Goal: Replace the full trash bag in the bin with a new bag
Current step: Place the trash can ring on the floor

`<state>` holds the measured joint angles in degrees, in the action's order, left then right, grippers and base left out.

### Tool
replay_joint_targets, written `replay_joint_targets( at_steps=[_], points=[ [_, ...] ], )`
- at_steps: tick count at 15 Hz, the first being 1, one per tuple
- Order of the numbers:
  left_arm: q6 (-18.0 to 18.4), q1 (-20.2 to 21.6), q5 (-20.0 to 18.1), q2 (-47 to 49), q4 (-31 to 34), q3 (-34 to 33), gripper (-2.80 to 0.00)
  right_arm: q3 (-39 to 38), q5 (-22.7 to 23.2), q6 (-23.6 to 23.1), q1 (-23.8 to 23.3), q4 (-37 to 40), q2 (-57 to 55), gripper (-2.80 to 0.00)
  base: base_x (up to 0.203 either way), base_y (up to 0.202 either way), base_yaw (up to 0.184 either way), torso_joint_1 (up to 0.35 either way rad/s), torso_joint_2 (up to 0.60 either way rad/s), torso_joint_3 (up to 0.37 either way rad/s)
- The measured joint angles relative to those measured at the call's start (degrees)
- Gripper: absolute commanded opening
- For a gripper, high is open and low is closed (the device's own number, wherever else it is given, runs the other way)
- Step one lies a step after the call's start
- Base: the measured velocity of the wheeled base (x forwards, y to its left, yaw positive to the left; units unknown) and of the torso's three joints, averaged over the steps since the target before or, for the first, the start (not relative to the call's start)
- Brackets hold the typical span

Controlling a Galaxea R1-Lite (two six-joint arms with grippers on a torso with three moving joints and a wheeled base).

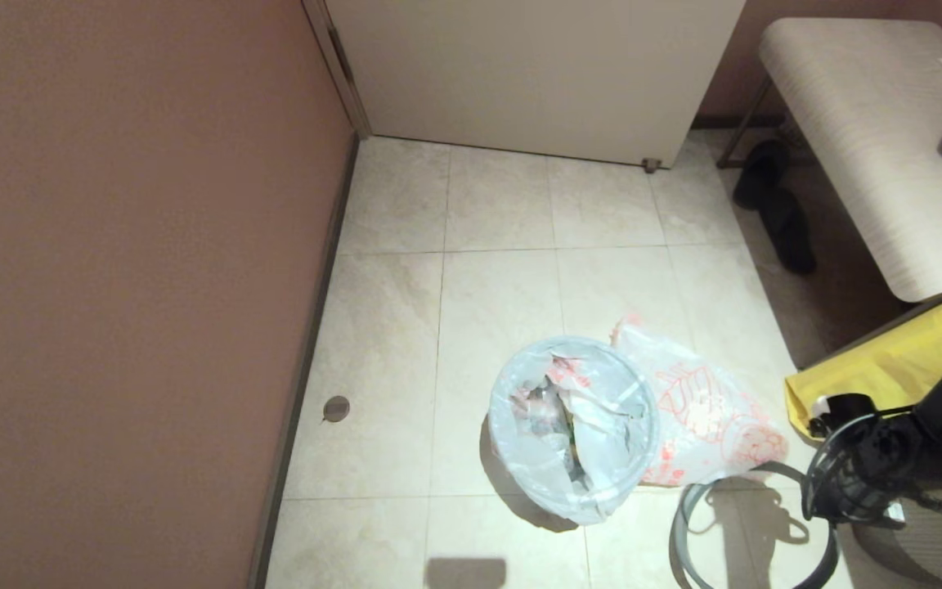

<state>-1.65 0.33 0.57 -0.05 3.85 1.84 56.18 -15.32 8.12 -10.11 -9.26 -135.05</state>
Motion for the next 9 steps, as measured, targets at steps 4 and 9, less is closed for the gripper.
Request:
replay_joint_targets(
  at_steps=[4, 9],
  points=[
    [0.0, -0.02, -0.06, 0.0, 0.0, 0.0, -2.8, 18.15, 0.2, 3.74, 4.88, 6.85, -5.03, -2.8, 0.0, 0.0, 0.0, 0.0, 0.0, 0.0],
    [0.02, -0.02, -0.05, 0.0, 0.0, 0.0, -2.8, 36.86, 1.39, 10.37, 10.23, 15.77, -8.51, -2.8, 0.0, 0.0, 0.0, 0.0, 0.0, 0.0]
  ],
)
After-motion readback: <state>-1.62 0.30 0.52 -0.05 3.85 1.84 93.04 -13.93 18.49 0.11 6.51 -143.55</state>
